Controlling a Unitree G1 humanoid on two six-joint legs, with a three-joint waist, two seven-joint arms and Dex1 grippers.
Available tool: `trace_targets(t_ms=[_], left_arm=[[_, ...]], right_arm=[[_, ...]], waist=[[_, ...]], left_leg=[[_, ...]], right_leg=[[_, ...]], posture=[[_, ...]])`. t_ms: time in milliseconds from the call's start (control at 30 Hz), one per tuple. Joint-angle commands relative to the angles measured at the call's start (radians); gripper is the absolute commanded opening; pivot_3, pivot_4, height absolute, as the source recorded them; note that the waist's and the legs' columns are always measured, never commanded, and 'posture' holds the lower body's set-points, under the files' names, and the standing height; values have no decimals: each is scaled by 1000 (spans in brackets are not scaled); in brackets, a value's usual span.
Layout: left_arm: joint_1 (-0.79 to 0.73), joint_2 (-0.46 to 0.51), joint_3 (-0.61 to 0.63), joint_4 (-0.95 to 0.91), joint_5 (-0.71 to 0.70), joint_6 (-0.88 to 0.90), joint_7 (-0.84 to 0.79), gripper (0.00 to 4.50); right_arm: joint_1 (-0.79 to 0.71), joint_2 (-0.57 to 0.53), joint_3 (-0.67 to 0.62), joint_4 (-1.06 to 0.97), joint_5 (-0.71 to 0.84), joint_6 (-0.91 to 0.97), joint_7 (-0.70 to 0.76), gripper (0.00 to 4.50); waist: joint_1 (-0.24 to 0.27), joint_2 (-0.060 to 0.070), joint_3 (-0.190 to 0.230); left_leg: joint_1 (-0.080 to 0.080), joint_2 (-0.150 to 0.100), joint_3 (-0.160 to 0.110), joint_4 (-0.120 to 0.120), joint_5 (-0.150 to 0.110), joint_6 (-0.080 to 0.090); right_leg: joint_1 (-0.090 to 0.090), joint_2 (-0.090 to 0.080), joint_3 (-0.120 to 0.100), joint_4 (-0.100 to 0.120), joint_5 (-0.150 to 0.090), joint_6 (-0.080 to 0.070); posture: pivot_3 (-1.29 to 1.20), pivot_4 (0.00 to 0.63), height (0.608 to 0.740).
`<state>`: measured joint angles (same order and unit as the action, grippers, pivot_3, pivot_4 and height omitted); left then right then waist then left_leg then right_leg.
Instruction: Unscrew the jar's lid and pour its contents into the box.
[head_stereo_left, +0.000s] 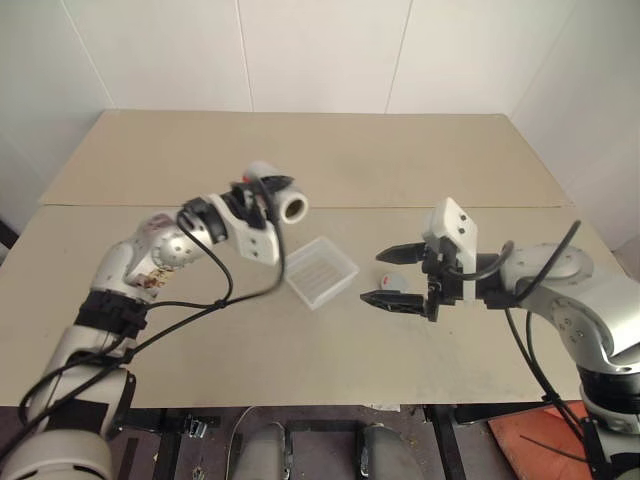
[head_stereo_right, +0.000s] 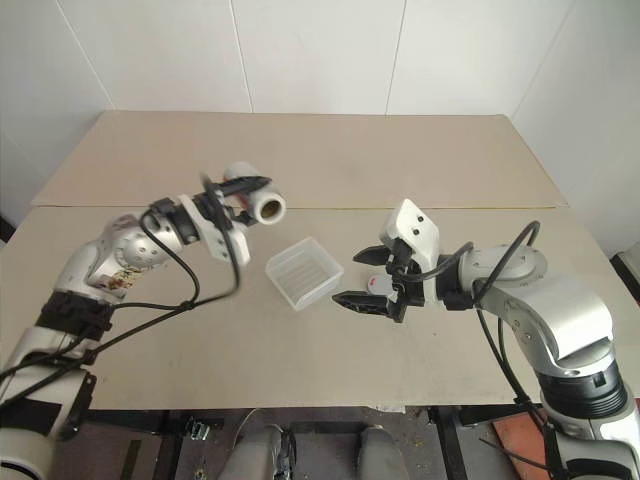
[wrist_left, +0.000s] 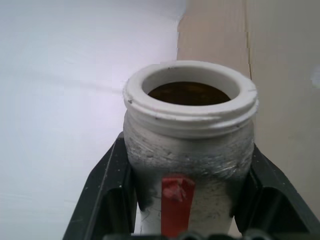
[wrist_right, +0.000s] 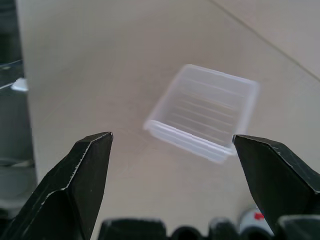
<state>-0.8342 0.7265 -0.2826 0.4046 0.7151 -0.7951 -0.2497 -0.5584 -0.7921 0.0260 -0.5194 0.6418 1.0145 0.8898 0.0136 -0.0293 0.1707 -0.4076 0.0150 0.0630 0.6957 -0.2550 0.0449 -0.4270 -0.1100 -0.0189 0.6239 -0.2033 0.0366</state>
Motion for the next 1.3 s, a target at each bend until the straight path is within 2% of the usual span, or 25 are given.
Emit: trace_targets(t_ms=[33, 167, 300, 433, 667, 733, 867, 967, 1033, 1100, 1200, 1300], left_arm=[[-102, 63, -130, 9, 365, -57, 304, 2028], [-157, 53, -243, 23, 581, 57, 444, 2028], [-159, 19, -307, -3, 684, 147, 523, 2028], [-186, 16, -346, 19, 725, 175, 554, 2028], [-201, 21, -346, 52, 678, 178, 546, 2028], [-186, 9, -309, 71, 586, 165, 504, 2028], [-93, -50, -120, 57, 157, 249, 214, 2028], [-24, -166, 68, -62, -233, 552, -83, 2028], [-5, -274, 197, -179, -436, 835, -174, 2028], [23, -346, 274, -279, -473, 1007, -128, 2028], [71, -350, 366, -431, -651, 1284, -249, 2028], [170, -366, 425, -503, -708, 1312, -215, 2028]], right_arm=[[-51, -16, -4, 7, 16, -25, 28, 4475], [-77, -3, -13, 19, 19, -44, 31, 4475], [-77, 21, -37, 3, 41, -41, 2, 4475], [-61, 28, -52, -25, 60, -41, -14, 4475], [-34, 38, -42, -44, 65, -65, -35, 4475], [-32, 41, -39, -40, 59, -79, -33, 4475], [-29, 49, -34, -20, 40, -106, -42, 4475], [-38, 64, -37, 15, 17, -121, -73, 4475], [-45, 69, -39, 37, 5, -133, -86, 4475], [-53, 77, -48, 51, 6, -114, -107, 4475], [-51, 81, -45, 55, 5, -121, -117, 4475], [-31, 92, -52, 40, 19, -129, -123, 4475]], waist=[[0, 0, 0], [-1, 0, 0], [-1, 0, 0], [-1, 0, 0], [-1, 0, 0], [-2, 0, 0], [-3, 0, 0], [-5, 0, 0], [-4, 0, 0], [-4, 0, 0], [-15, 0, 0], [-25, 0, 0]], left_leg=[[-1, 0, 0, 0, 0, 0], [-1, 0, 2, 0, -1, 1], [-6, 1, 3, 0, -1, 1], [-15, 1, 2, 1, 0, 1], [-16, 1, 3, 2, 0, 1], [-16, 1, 2, 3, 0, 1], [-16, 1, 0, 4, 0, 1], [-16, 1, 0, 5, 0, 1], [-17, 2, -1, 8, 0, 1], [-17, 1, -3, 10, -1, 1], [-16, 1, -3, 11, -1, 2], [-14, 1, -3, 10, 0, 1]], right_leg=[[0, 0, -1, 0, 0, 0], [0, 0, -1, 2, 0, 1], [-3, 0, -4, 3, 0, 1], [-12, 0, -4, 5, 0, 1], [-12, -1, -5, 5, 0, 1], [-13, -1, -5, 5, 0, 1], [-13, -1, -5, 6, 0, 1], [-12, -1, -5, 6, 0, 1], [-12, -1, -6, 7, 0, 2], [-11, -1, -6, 7, 0, 2], [-10, 0, -5, 8, 1, 3], [-10, 1, -3, 7, 1, 3]], posture=[[0, 150, 740], [0, 150, 740], [0, 150, 740], [0, 150, 740], [0, 150, 740], [0, 150, 740], [0, 150, 740], [0, 150, 740], [0, 150, 740], [0, 150, 740], [0, 150, 740], [0, 150, 740]])
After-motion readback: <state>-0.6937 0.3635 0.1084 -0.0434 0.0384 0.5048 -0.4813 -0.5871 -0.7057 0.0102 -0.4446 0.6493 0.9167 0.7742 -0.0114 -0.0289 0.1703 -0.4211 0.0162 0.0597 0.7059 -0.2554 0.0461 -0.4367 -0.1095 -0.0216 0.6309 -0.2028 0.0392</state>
